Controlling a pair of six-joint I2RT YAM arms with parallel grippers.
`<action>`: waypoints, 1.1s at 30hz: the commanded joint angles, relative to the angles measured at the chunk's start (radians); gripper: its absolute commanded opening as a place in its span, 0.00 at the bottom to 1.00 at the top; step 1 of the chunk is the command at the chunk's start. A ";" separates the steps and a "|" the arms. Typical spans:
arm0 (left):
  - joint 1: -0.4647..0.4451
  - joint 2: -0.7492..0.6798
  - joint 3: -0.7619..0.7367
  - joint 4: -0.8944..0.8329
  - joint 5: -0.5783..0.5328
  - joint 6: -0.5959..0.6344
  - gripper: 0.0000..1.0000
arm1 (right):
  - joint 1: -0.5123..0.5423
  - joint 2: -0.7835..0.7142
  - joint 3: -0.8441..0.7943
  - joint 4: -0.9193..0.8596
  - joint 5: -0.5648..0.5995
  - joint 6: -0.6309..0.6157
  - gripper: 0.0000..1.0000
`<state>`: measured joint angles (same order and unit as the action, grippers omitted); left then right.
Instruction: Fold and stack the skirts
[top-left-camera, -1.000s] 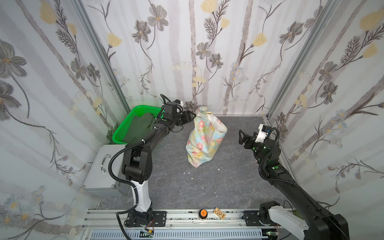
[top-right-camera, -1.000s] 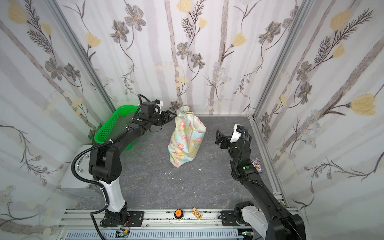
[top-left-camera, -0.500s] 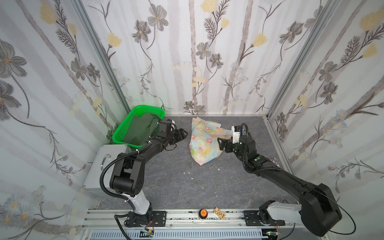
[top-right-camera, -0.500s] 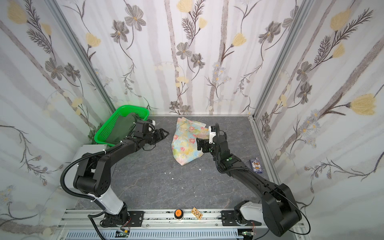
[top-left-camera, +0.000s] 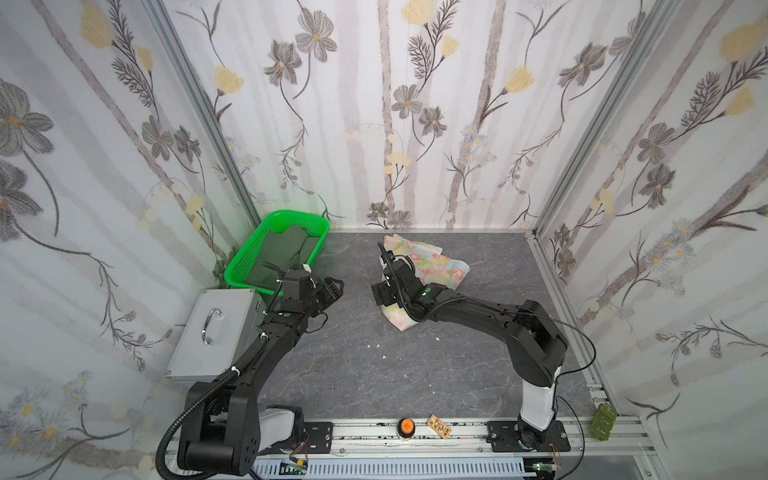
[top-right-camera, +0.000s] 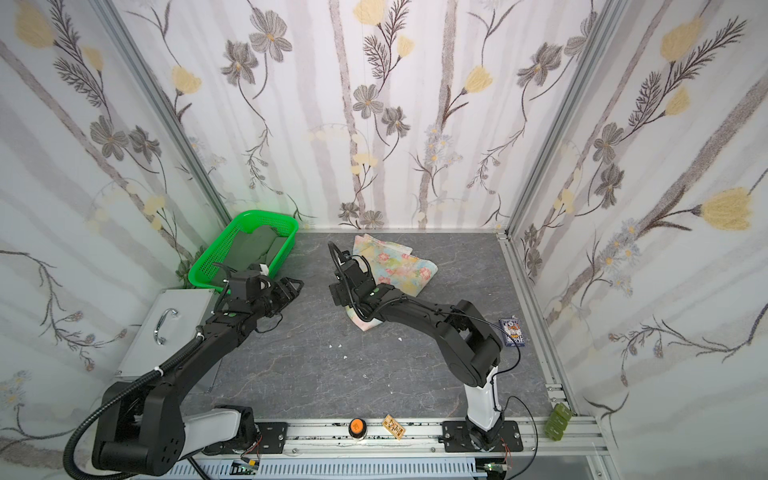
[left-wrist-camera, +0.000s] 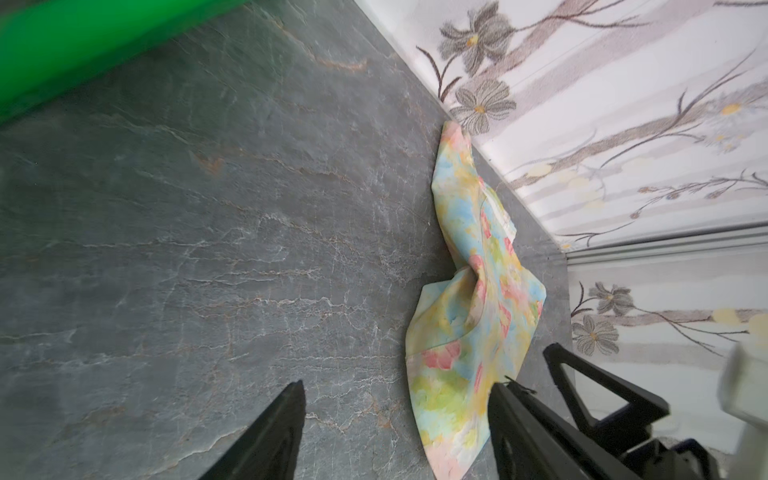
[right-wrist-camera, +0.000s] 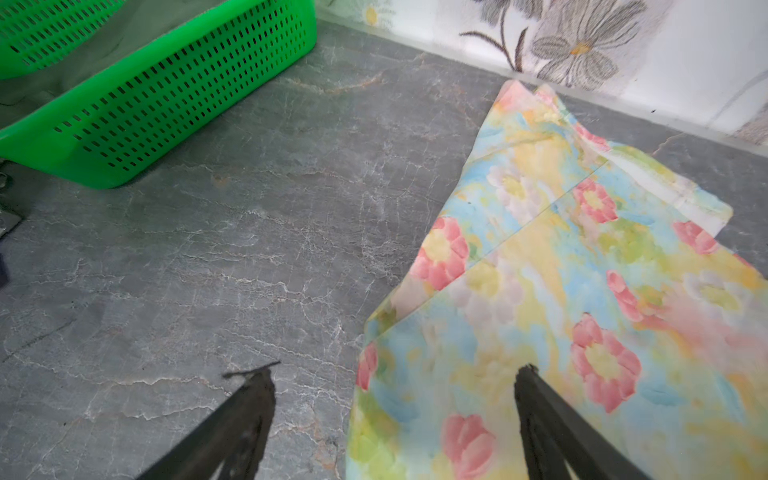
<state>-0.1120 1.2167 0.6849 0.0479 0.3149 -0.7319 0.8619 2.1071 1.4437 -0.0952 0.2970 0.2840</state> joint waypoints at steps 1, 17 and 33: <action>0.017 -0.025 -0.019 0.024 0.024 -0.013 0.72 | -0.001 0.065 0.087 -0.059 0.047 0.054 0.85; 0.025 -0.029 -0.054 0.055 0.061 0.011 0.72 | -0.001 0.277 0.310 -0.207 0.168 0.103 0.54; -0.016 -0.032 -0.064 0.066 0.076 0.057 0.71 | -0.017 -0.184 -0.006 -0.017 0.055 0.088 0.00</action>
<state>-0.1093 1.1790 0.6163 0.0780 0.3859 -0.7033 0.8536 2.0201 1.5093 -0.2367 0.4278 0.3782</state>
